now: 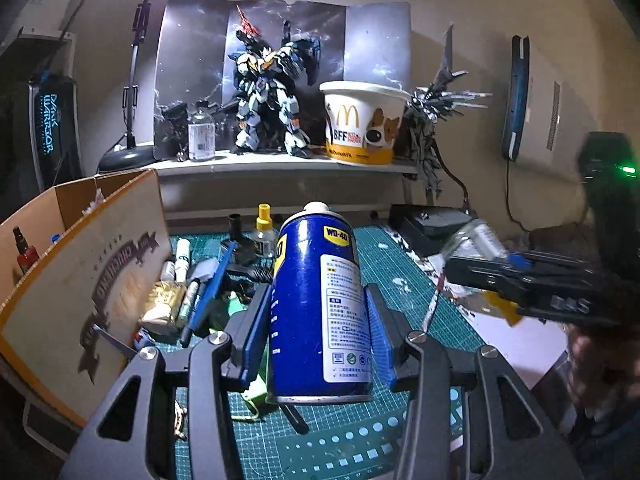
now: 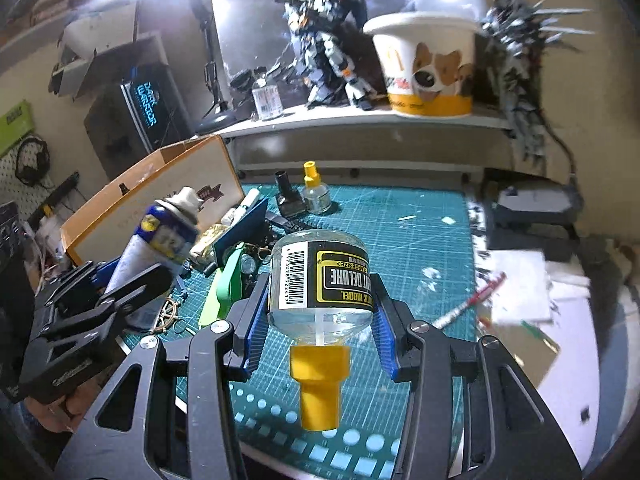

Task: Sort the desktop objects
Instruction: 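Lift the blue can and the yellow-capped bottle off the mat with both grippers, then carry the blue can and yellow-capped bottle toward the cardboard box with both grippers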

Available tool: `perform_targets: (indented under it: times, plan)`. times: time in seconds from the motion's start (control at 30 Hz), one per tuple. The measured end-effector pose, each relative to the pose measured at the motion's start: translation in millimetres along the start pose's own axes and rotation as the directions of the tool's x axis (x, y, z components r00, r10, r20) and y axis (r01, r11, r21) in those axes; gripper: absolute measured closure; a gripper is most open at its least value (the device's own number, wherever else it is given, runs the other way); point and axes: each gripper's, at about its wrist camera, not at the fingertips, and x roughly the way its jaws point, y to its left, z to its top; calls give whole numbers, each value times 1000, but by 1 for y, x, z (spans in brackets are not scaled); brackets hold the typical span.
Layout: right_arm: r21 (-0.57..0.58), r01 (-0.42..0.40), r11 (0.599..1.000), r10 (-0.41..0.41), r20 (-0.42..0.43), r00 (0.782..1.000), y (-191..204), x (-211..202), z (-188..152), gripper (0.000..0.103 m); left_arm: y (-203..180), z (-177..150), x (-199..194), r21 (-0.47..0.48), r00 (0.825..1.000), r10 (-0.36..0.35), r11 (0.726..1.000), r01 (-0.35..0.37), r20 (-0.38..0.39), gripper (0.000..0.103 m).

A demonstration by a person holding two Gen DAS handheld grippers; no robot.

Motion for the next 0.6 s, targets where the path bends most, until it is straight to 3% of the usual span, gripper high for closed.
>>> perform_targets:
  times: [0.27,0.43,0.6]
  plan:
    - [70,51,996,-56,75,996,0,-43,-23,60,-2,-3,-7,29,999,-35,999,34,13,58]
    - [57,102,993,-110,167,980,2,-78,-9,60,-3,17,-23,62,994,-45,997,39,96,58]
    - [33,116,993,-120,238,964,10,-107,2,60,-2,27,-46,75,978,-15,997,-1,208,58]
